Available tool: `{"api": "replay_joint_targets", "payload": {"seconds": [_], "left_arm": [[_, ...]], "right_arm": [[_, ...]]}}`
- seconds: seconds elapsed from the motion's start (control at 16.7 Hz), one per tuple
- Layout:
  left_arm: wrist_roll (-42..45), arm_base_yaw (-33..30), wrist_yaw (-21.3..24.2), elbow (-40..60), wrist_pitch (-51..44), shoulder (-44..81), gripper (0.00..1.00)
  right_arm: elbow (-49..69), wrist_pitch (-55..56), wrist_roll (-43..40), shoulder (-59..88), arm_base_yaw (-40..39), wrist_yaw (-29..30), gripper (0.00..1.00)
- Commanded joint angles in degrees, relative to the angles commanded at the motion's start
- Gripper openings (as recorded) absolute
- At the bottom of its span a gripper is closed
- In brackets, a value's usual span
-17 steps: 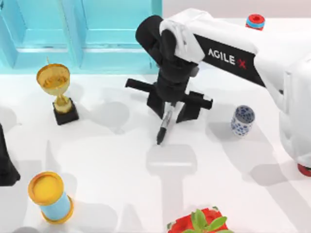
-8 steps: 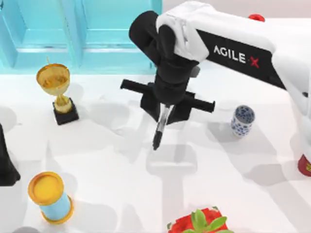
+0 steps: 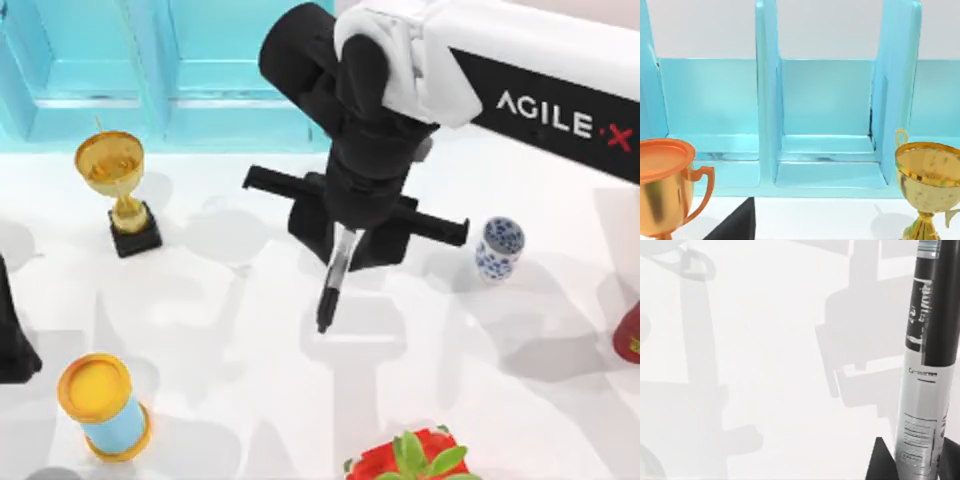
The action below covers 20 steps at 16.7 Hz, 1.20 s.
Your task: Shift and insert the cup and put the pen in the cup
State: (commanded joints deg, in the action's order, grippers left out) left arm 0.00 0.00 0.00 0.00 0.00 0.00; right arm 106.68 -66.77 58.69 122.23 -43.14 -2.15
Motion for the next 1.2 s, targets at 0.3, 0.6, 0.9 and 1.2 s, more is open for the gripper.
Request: {"api": "replay_joint_targets", "payload": {"seconds": [0.3,0.6,0.9,1.2], "left_arm": [[0.0,0.0,0.0,0.0,0.0,0.0,1.00],[0.0,0.0,0.0,0.0,0.0,0.0,1.00],[0.0,0.0,0.0,0.0,0.0,0.0,1.00],[0.0,0.0,0.0,0.0,0.0,0.0,1.00]], "right_arm": [[-1.2,1.9,-1.2,-0.4,0.2,1.2,0.00],[-11.7,16.8,-9.7,-4.3,-0.8,10.9,0.00],[-30.0,45.2,-23.2,-10.6,-1.9,25.3,0.00],[-51.1,77.1,-38.5,-18.5,-3.2,39.5,0.00]]}}
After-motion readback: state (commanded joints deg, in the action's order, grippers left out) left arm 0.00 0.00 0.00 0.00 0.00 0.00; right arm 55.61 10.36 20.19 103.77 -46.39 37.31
